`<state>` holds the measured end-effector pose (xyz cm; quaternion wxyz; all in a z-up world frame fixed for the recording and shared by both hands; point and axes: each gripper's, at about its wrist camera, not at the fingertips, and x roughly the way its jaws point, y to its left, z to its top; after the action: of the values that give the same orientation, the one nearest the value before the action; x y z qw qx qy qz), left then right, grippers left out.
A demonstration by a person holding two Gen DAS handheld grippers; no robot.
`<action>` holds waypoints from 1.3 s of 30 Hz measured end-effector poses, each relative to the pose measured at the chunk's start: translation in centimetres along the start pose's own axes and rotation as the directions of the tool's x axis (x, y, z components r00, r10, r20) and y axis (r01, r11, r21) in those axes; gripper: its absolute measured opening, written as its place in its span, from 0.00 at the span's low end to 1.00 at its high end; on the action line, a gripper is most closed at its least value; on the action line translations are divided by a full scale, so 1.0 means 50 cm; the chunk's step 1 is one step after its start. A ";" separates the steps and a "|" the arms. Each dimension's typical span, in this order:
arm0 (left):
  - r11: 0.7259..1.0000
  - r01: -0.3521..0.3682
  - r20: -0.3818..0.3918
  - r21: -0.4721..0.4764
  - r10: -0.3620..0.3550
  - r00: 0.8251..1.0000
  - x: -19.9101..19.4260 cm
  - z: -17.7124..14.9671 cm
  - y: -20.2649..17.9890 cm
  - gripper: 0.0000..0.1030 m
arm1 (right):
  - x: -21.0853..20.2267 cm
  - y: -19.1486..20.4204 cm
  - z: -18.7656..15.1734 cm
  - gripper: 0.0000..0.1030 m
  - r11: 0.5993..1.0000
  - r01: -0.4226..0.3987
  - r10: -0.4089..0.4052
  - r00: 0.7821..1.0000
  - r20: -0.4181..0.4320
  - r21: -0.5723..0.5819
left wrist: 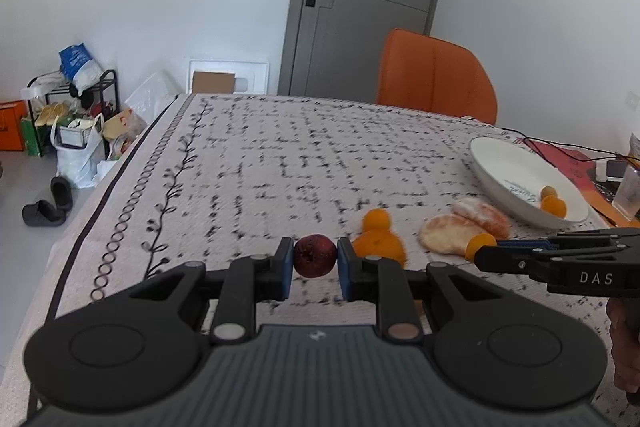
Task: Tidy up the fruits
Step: 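Grasp the red plum with the left gripper while the right gripper grasps a mandarin, then carry the plum and mandarin over the white bowl and release them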
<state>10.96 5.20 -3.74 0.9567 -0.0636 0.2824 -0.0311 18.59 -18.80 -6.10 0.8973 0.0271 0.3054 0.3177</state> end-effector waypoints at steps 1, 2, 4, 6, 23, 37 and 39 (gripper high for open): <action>1.000 0.004 0.003 0.006 -0.004 1.000 -0.001 0.003 -0.007 0.21 | -0.008 -0.004 0.000 0.20 1.000 0.000 0.000 1.000 0.007 0.003; 1.000 0.008 0.006 0.013 -0.008 1.000 -0.002 0.005 -0.013 0.21 | -0.016 -0.005 0.000 0.20 1.000 0.002 -0.002 1.000 0.016 0.005; 1.000 0.015 0.010 0.027 -0.016 1.000 -0.001 0.010 -0.029 0.21 | -0.032 -0.012 0.000 0.20 1.000 0.007 -0.007 0.999 0.035 0.008; 0.999 0.023 0.012 0.038 -0.023 1.000 0.000 0.016 -0.044 0.21 | -0.047 -0.022 0.000 0.20 1.000 0.014 -0.015 0.999 0.052 0.016; 0.986 0.086 0.034 0.146 -0.092 0.995 0.010 0.062 -0.174 0.21 | -0.140 -0.126 -0.006 0.20 0.991 0.093 -0.109 0.981 0.164 0.100; 0.967 0.122 0.036 0.222 -0.133 0.990 0.040 0.085 -0.258 0.21 | -0.169 -0.201 -0.016 0.20 0.980 0.130 -0.159 0.967 0.197 0.151; 0.965 0.130 0.032 0.228 -0.141 0.989 0.048 0.086 -0.268 0.21 | -0.170 -0.211 -0.016 0.20 0.978 0.139 -0.168 0.966 0.198 0.154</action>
<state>15.02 -7.84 0.42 0.9599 0.0253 0.2488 -0.1266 18.79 -32.30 -4.82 0.9423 0.0989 0.2316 0.2206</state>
